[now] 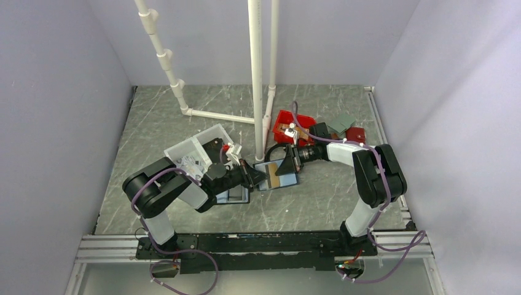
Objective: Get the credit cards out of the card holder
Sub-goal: Pick up the card holder from the center of the board.
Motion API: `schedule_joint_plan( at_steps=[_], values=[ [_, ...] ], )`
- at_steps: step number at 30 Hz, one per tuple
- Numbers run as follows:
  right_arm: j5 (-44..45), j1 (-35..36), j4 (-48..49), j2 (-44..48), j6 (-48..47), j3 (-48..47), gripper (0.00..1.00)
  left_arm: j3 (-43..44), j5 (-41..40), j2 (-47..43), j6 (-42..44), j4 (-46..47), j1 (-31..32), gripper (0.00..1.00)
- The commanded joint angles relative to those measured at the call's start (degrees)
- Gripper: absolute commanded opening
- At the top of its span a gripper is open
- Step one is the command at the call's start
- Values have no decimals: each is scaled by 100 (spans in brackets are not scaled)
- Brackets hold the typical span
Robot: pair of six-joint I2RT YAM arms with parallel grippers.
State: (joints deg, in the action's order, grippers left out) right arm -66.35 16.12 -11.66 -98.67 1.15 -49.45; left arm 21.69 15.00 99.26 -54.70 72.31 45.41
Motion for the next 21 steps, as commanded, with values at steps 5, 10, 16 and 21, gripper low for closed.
schedule_joint_plan(
  at_steps=[5, 10, 16, 21],
  values=[
    [-720, 58, 377, 49, 166, 5, 11, 50, 248, -92, -15, 648, 24, 0],
    [-819, 58, 286, 91, 29, -30, 0, 51, 176, -99, -47, 446, 22, 0],
    [-671, 57, -103, 66, -360, -170, 0, 13, 93, -236, -102, 237, 20, 20],
    [-524, 57, -126, 62, -390, -172, 0, 15, 108, -353, -85, -26, 21, 27]
  ],
)
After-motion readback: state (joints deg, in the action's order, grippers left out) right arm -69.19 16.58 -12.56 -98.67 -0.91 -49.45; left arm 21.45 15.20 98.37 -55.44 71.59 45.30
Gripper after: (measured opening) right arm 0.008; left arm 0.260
